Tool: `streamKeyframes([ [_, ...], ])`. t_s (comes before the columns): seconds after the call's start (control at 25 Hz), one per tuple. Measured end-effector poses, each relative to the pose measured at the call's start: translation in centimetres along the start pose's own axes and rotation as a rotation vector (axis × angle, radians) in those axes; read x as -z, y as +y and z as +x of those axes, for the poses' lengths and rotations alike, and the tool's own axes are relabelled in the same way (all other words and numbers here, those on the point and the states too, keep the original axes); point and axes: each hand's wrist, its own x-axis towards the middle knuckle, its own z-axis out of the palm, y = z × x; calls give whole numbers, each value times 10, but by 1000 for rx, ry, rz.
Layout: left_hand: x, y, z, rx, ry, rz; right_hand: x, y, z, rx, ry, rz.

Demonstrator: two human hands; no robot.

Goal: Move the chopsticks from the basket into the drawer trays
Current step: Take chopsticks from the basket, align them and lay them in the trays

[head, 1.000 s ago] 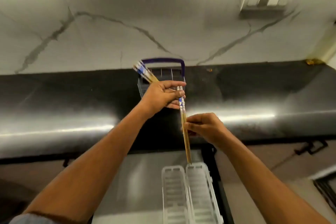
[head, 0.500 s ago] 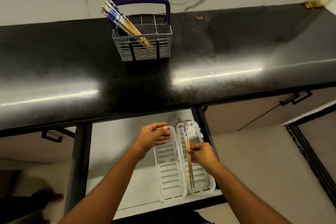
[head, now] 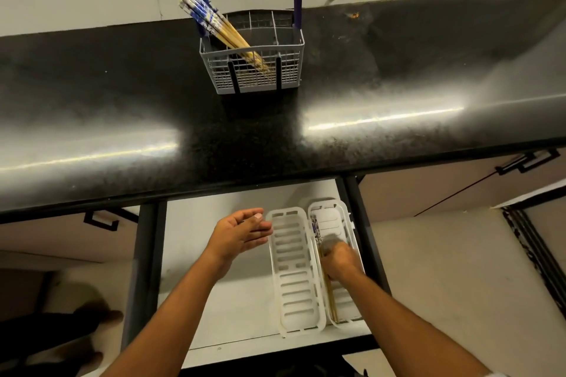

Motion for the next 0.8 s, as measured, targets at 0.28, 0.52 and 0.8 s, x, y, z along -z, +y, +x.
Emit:
streamKeyframes([
  [0.28, -4, -3, 2, 8, -18, -8, -8, 3, -5, 56, 90, -28],
  [0.52, -2, -2, 2, -7, -27, 14, -11, 13, -8, 169, 157, -5],
  [0.8, -1, -2, -1, -9, -20, 9, -16, 15, -8, 168, 175, 64],
])
